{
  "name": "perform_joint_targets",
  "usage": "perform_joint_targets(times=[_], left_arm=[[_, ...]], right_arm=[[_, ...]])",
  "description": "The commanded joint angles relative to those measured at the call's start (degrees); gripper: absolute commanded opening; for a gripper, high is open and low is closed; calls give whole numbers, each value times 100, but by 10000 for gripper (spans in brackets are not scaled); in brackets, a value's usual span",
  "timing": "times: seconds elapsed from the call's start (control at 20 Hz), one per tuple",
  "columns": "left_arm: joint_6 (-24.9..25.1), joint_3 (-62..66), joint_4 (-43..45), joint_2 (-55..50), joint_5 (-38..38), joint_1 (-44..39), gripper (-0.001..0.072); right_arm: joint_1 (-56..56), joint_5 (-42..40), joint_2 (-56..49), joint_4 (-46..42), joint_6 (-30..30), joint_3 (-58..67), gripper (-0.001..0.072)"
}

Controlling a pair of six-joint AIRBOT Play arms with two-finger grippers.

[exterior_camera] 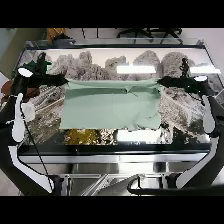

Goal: Fold the shirts.

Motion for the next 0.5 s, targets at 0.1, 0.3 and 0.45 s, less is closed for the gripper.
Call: perform_joint_targets(times=[0.1, 0.3, 0.45], left_arm=[[-149, 372, -111, 144, -588, -33, 12], [-109, 1226, -911, 1200, -1213, -33, 13], [-105, 1775, -1541, 2295, -1534, -33, 13]], right_arm=[[0, 254, 396, 568, -372, 17, 16], [0, 245, 1790, 1213, -962, 17, 16], [4, 109, 3152, 1217, -1108, 17, 17]])
